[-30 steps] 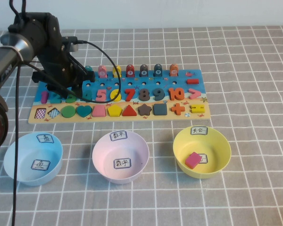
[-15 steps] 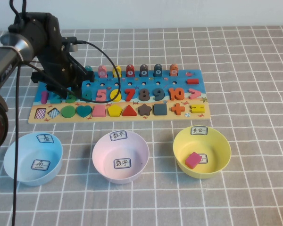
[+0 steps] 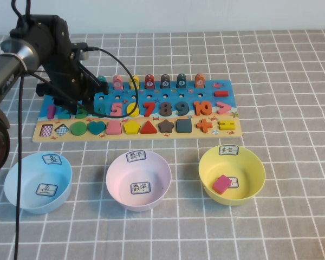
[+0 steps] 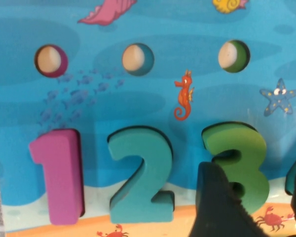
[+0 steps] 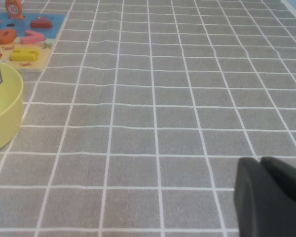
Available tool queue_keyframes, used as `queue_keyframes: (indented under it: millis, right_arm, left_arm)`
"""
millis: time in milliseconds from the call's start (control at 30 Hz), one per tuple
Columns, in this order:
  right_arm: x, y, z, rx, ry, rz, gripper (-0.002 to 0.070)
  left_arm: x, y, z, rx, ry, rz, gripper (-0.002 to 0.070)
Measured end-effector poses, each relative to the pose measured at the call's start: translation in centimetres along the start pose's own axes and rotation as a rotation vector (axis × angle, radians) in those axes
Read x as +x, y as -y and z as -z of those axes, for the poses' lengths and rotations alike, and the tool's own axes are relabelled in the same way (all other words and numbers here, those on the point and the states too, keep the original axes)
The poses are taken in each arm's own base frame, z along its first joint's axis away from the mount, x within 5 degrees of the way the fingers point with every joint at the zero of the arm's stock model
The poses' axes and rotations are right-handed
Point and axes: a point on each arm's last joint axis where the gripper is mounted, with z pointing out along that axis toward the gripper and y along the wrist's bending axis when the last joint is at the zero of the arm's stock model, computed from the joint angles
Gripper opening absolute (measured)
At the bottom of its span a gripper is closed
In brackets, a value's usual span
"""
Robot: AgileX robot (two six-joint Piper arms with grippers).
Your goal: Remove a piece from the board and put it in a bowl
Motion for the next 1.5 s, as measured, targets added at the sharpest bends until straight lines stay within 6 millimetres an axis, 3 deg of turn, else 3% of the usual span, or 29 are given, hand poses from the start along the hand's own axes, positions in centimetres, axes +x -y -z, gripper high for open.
queue_keyframes:
  millis: [1200, 1500]
  right_arm:
    - [0.0, 0.0, 0.0, 0.0, 0.0, 0.0, -0.0019]
    - [0.0, 0.0, 0.0, 0.0, 0.0, 0.0, -0.0019]
  left_arm:
    - [-0.14, -0.19, -0.47, -0.021, 0.013, 0.002, 0.0242]
    - [-0.13, -0.19, -0.47, -0.021, 0.012, 0.002, 0.019]
